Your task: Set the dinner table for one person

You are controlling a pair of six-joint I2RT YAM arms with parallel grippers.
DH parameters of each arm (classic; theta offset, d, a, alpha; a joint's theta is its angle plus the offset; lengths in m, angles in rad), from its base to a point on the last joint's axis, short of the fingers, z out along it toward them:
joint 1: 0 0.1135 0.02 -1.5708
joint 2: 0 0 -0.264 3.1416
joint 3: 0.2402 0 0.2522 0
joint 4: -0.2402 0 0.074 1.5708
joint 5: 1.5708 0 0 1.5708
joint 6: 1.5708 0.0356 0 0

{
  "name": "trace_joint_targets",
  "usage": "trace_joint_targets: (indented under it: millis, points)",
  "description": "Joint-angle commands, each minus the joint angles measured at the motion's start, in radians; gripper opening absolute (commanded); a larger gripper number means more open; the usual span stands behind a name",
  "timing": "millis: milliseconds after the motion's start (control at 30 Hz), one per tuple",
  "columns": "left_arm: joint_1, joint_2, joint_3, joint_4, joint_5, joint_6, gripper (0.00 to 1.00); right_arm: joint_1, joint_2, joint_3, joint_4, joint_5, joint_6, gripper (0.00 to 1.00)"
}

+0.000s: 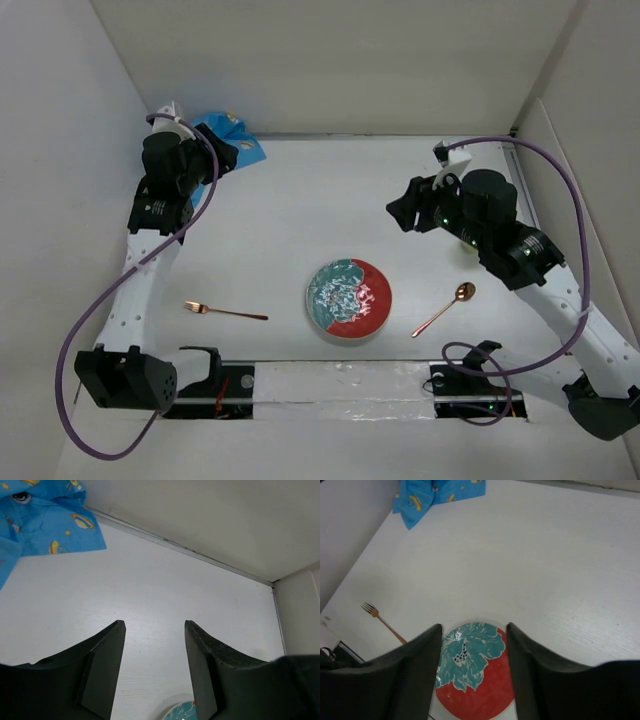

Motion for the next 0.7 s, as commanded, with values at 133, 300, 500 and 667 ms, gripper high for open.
trace_joint_targets:
  millis: [133, 300, 500, 667]
  points:
    - [0.009, 0.045, 0.039, -0.051, -0.277, 0.0, 0.36, -0.048, 0.004, -0.013, 0.04, -0.065, -0.003, 0.0]
    - [0.138, 0.18, 0.125, -0.12, -0.299, -0.022, 0.0, -0.069, 0.006, -0.033, 0.049, -0.079, -0.006, 0.0]
    - [0.341, 0.388, 0.139, -0.129, -0.199, -0.088, 0.3, -0.079, -0.012, -0.062, 0.066, -0.077, -0.009, 0.0]
    - [0.378, 0.558, 0.162, -0.128, -0.218, -0.062, 0.5, -0.088, -0.003, -0.071, 0.066, -0.088, -0.011, 0.0]
